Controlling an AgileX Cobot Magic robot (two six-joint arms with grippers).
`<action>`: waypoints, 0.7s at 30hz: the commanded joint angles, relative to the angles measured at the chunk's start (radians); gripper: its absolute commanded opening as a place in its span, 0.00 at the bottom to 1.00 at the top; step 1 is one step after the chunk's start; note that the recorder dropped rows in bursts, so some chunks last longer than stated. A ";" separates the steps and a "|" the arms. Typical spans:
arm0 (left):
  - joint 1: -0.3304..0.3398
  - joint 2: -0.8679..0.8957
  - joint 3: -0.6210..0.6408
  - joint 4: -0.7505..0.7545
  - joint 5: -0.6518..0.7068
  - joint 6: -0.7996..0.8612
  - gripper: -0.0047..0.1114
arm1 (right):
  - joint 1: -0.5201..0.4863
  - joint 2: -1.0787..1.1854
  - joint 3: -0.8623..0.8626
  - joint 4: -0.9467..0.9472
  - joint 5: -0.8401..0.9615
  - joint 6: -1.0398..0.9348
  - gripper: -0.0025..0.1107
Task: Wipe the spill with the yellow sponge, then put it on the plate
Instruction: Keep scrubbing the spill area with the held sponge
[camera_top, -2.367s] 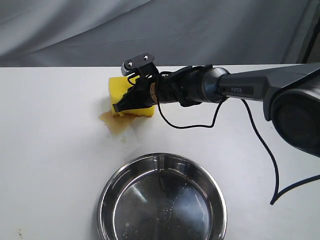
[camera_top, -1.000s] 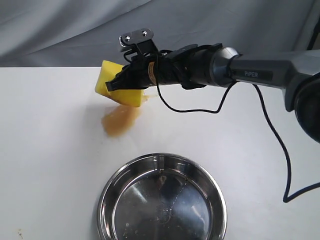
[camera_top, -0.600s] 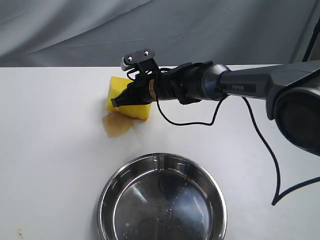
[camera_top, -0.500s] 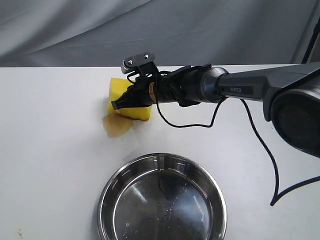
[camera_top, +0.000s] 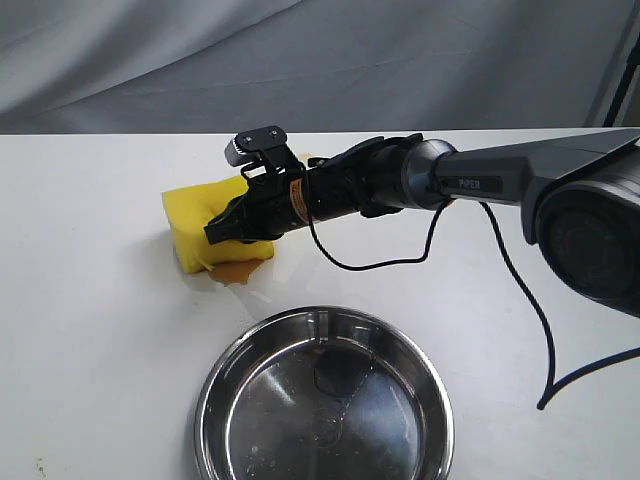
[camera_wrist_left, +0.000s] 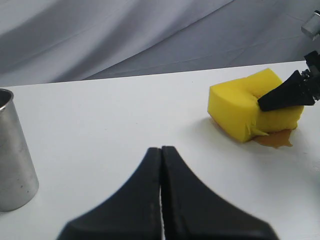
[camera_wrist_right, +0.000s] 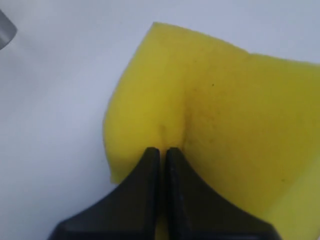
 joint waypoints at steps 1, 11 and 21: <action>-0.005 -0.004 0.004 -0.008 -0.002 -0.001 0.04 | 0.002 0.007 0.005 -0.007 -0.129 0.025 0.03; -0.005 -0.004 0.004 -0.008 -0.002 -0.001 0.04 | 0.000 -0.036 0.005 -0.007 -0.130 0.025 0.03; -0.005 -0.004 0.004 -0.008 -0.002 -0.001 0.04 | -0.054 -0.086 0.005 -0.007 -0.119 0.254 0.03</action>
